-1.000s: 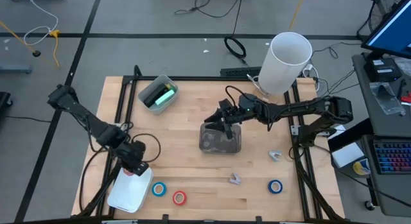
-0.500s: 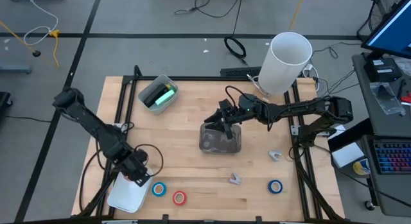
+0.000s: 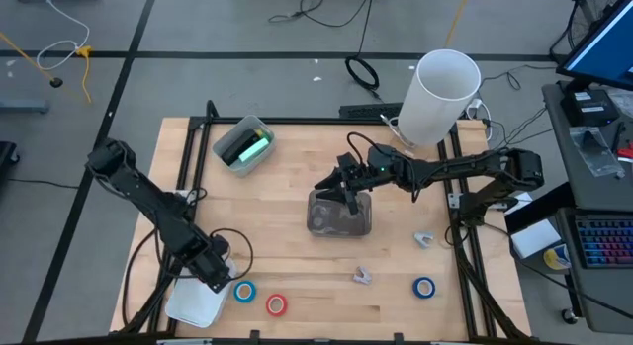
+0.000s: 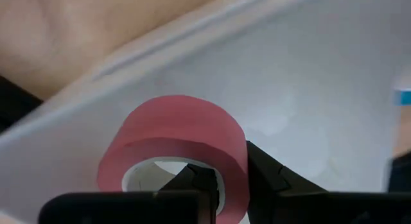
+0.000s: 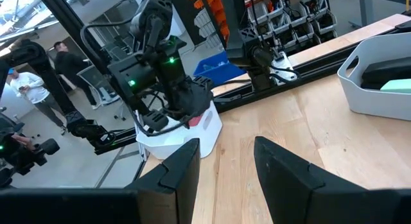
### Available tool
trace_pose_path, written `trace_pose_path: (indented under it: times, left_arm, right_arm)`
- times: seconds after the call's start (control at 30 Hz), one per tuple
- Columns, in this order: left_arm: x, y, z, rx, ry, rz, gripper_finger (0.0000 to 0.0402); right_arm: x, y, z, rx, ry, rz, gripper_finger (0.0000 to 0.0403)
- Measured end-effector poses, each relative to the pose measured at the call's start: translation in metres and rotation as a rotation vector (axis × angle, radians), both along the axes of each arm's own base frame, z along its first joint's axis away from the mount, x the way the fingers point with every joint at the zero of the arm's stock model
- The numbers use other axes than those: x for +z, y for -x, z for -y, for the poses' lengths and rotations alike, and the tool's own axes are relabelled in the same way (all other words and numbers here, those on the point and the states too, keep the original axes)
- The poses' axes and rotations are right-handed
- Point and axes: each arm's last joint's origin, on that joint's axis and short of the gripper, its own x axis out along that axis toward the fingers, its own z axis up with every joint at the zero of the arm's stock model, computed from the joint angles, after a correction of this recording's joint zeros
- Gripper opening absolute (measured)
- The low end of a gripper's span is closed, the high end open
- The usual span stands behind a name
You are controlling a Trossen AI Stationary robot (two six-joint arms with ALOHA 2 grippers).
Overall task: Pick and place Stapler, Stapler remover, tape
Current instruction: Put the pink tape into the white bin, then put the light blue tape into the white bin
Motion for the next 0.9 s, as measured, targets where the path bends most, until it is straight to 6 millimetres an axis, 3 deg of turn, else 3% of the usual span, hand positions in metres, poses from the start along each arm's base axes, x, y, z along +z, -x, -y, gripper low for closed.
trace_pose_path:
  times: [0.37, 0.9]
  left_arm:
    - [-0.0068, 0.0029, -0.0035, -0.004, -0.030, -0.008, 0.0056]
    - [-0.0070, 0.0019, -0.0039, -0.018, -0.046, 0.023, 0.0172]
  right_arm:
    - [0.0000, 0.0000, -0.0001, 0.002, 0.000, 0.000, 0.0141]
    - [0.0000, 0.0000, -0.0002, 0.002, -0.001, 0.000, 0.0140]
